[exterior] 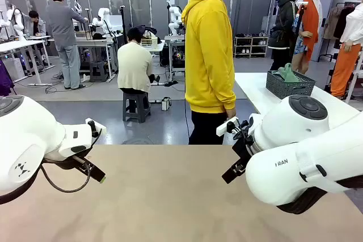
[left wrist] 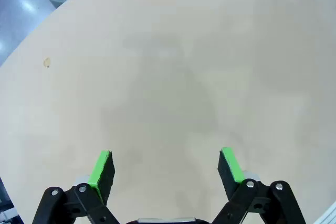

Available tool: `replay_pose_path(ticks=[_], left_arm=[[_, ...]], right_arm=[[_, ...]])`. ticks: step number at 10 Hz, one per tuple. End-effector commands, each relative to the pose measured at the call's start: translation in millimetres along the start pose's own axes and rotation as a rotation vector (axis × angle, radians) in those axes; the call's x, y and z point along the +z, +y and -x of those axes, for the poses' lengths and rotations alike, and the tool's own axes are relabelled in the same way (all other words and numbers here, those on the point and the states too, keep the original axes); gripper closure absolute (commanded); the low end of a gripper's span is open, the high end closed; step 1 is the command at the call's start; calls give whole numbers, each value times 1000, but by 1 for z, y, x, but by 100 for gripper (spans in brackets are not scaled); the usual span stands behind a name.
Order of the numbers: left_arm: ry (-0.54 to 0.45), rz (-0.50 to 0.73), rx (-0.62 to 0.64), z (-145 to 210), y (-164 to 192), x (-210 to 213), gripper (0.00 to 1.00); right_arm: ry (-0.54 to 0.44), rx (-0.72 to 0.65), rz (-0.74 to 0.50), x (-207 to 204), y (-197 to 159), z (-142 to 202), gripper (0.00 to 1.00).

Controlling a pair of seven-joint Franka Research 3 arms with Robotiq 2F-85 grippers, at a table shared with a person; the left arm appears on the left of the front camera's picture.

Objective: Fold the towels and place them in the basket.
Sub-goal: When a person lays out a Towel with hook on the table, fold it in half twice.

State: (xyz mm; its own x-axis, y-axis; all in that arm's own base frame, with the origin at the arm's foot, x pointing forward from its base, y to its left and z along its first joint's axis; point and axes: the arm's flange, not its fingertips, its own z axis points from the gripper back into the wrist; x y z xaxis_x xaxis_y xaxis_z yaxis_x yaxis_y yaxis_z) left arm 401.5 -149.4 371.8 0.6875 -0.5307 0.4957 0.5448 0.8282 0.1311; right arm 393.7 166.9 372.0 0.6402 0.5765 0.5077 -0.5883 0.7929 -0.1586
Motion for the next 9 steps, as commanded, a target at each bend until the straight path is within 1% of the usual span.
replay_pose_path(ticks=[1,9], left_arm=[[0,0,0,0,0,0,0],[0,0,-1,0,0,0,0]], right_arm=[[0,0,0,0,0,0,0],[0,2,0,0,0,0,0]])
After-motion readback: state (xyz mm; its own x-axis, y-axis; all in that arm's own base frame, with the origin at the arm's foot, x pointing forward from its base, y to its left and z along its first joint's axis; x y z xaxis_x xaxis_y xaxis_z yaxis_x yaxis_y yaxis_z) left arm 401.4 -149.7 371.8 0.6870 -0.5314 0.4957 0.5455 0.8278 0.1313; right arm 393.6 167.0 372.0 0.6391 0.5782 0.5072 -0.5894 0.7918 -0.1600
